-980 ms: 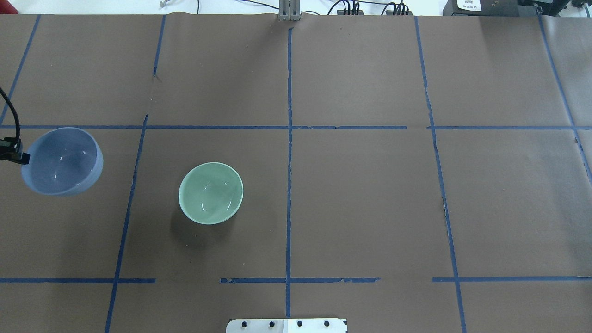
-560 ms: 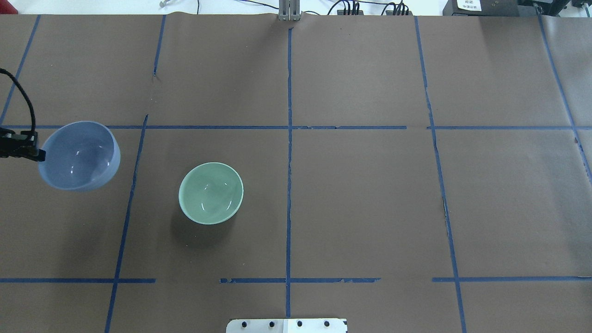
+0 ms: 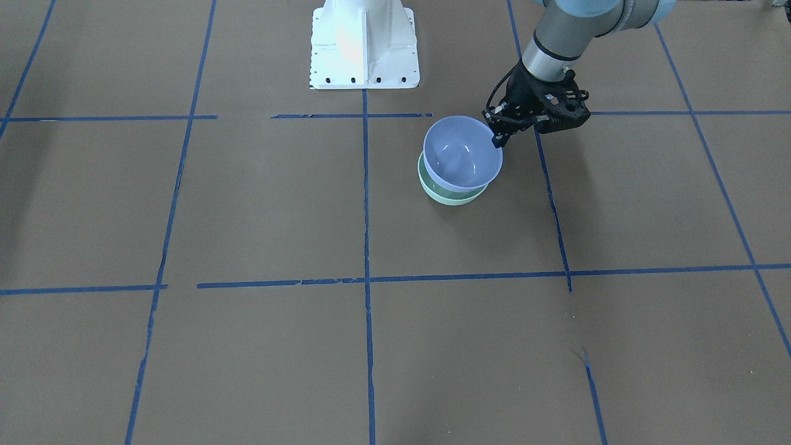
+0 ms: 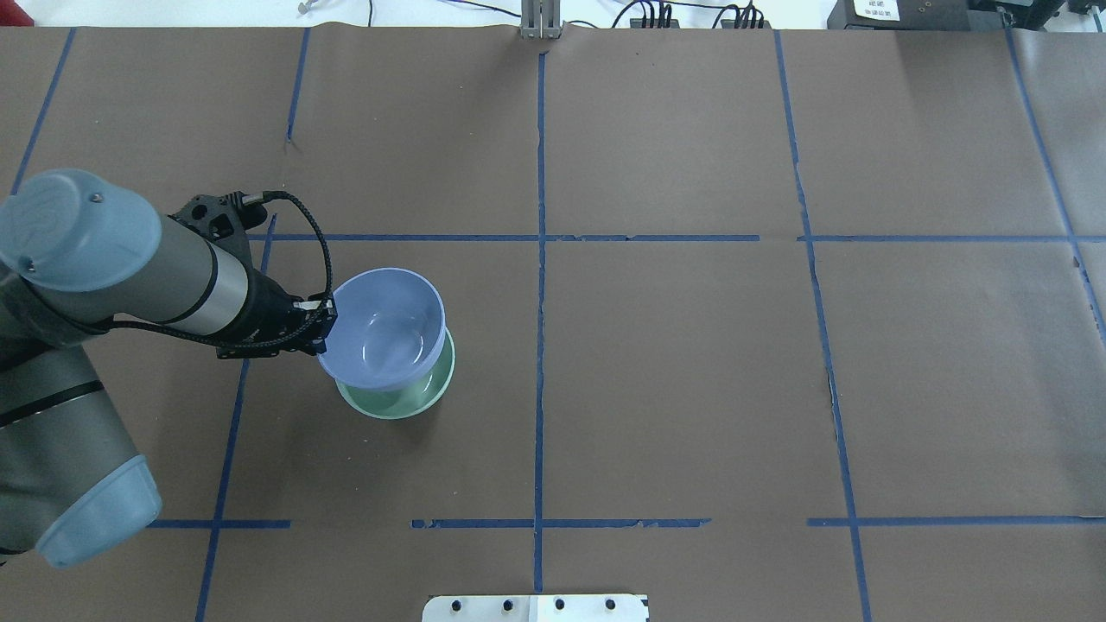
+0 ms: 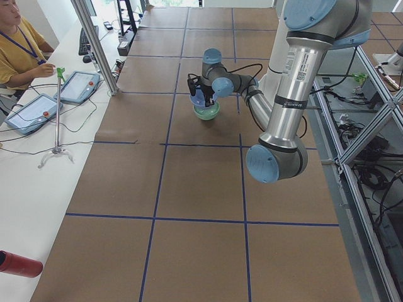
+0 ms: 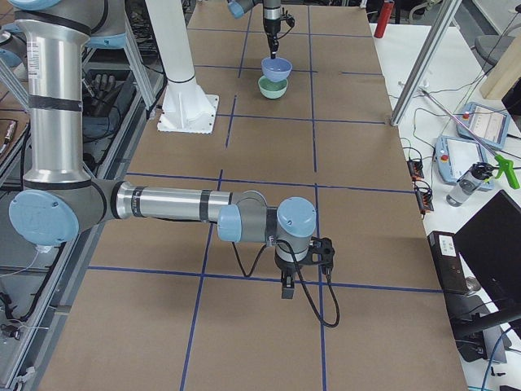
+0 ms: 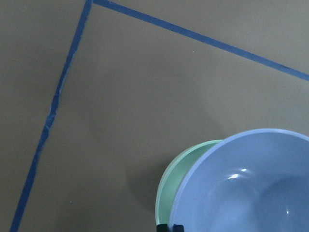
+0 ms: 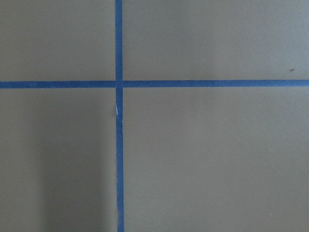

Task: Stack blue bowl on green bowl
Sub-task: 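Lift the blue bowl and carry it over the pale green bowl, then lower the blue bowl into the green bowl with the left gripper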

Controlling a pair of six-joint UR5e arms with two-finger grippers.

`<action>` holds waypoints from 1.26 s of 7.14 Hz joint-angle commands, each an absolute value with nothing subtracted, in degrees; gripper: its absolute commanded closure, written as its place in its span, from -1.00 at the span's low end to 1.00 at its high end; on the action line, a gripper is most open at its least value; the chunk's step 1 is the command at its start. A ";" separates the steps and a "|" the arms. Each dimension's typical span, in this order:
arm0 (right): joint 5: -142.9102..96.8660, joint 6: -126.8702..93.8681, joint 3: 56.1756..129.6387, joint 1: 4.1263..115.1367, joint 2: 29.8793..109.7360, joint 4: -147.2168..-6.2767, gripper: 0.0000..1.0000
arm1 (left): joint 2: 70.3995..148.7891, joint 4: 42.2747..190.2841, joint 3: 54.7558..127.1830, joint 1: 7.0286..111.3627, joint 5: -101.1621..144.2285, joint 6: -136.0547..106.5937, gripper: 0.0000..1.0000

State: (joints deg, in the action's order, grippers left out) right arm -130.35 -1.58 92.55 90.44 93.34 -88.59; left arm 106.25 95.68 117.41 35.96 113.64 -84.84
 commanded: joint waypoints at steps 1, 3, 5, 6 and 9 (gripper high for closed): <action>-130.43 -1.58 92.55 90.44 93.34 -88.59 -1.00 | 106.61 95.80 114.88 34.29 112.68 -85.25 1.00; -130.43 -1.58 92.55 90.44 93.34 -88.59 -1.00 | 106.52 95.80 114.18 32.70 112.76 -85.25 1.00; -130.34 -1.58 92.55 90.44 93.34 -88.68 -1.00 | 106.61 95.98 113.56 32.70 112.85 -84.82 0.75; -130.34 -1.58 92.55 90.44 93.34 -88.59 -1.00 | 106.70 95.98 113.55 32.70 112.85 -84.81 -0.20; -130.43 -1.58 92.55 90.44 93.34 -88.68 -1.00 | 106.09 96.15 115.04 34.96 113.82 -79.41 -1.00</action>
State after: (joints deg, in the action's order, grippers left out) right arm -130.38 -1.58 92.55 90.44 93.34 -88.61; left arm 106.52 96.09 114.41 33.49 113.39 -83.41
